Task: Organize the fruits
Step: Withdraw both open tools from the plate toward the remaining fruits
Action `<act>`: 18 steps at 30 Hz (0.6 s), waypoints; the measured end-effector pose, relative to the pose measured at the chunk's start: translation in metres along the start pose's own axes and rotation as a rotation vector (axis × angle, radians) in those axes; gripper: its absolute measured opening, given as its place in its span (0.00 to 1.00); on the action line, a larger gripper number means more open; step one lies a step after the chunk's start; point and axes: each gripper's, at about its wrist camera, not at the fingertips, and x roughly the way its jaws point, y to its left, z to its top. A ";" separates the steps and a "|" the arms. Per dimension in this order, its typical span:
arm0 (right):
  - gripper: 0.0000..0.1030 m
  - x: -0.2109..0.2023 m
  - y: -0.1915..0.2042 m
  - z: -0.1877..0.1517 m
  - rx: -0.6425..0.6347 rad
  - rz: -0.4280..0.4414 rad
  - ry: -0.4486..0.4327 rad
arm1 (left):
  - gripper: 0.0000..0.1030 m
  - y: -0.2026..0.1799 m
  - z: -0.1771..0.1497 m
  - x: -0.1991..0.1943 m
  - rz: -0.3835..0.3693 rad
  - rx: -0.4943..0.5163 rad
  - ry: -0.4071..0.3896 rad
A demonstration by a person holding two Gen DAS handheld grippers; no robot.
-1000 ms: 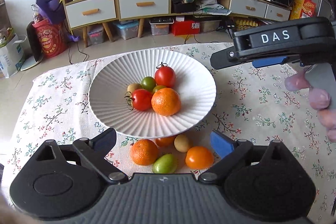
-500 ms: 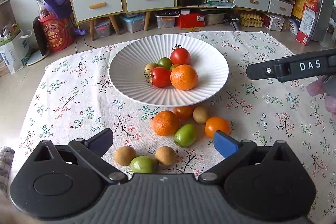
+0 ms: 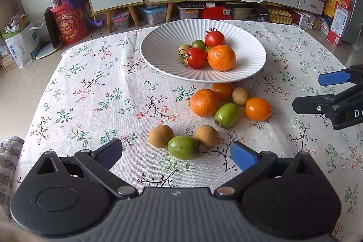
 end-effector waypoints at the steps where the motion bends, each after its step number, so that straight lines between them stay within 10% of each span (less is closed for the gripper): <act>1: 0.99 0.001 0.002 -0.002 -0.009 0.002 0.005 | 0.93 0.002 -0.002 0.001 0.002 0.000 0.005; 18: 0.99 0.021 0.041 -0.025 -0.135 0.031 0.067 | 0.93 0.019 -0.030 0.015 0.005 -0.017 0.032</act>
